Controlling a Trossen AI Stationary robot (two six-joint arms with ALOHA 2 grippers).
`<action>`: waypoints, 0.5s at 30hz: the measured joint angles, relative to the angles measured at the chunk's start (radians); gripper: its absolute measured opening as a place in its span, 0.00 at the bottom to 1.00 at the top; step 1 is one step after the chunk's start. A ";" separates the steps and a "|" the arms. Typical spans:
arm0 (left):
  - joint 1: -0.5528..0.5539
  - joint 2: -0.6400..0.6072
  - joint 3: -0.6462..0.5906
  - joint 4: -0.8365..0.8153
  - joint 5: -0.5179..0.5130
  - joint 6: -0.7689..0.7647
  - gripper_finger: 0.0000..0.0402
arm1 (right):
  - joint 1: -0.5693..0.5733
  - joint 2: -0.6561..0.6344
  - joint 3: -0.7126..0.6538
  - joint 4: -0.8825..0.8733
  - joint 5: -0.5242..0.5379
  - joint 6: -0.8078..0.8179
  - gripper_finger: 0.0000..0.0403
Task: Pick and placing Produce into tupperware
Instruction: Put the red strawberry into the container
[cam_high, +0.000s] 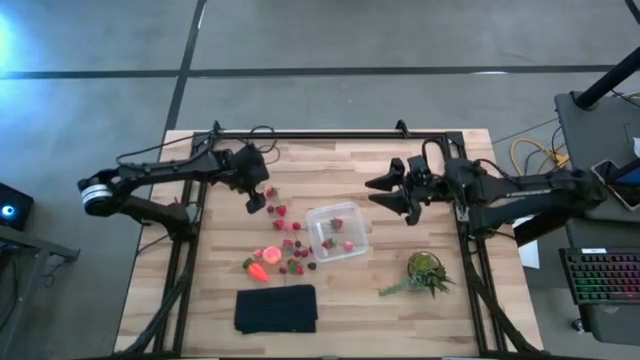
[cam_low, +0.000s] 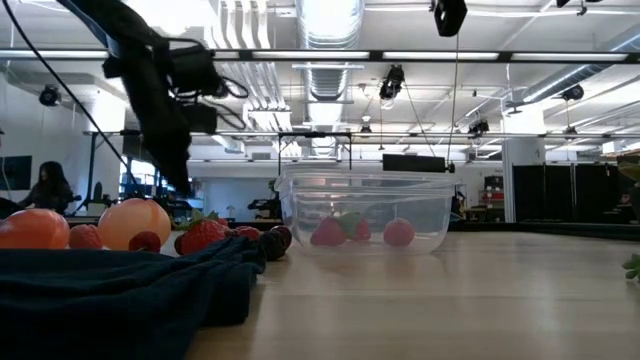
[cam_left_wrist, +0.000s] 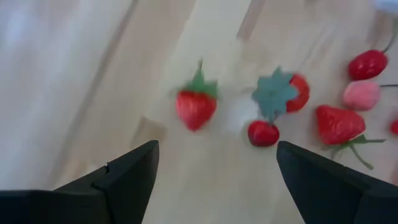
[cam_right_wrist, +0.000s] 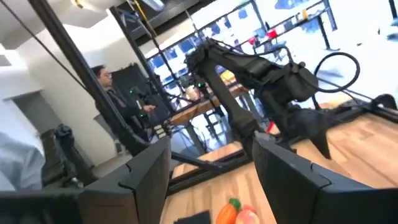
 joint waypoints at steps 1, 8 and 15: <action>0.000 -0.005 -0.016 0.006 0.000 -0.021 0.77 | -0.016 -0.007 0.000 -0.015 -0.033 0.001 0.54; -0.006 -0.025 -0.074 0.075 0.096 -0.158 0.77 | -0.122 -0.078 -0.001 -0.152 -0.270 -0.033 0.54; -0.007 0.014 -0.069 0.127 0.033 -0.067 0.77 | -0.196 -0.171 -0.003 -0.382 -0.317 -0.115 0.54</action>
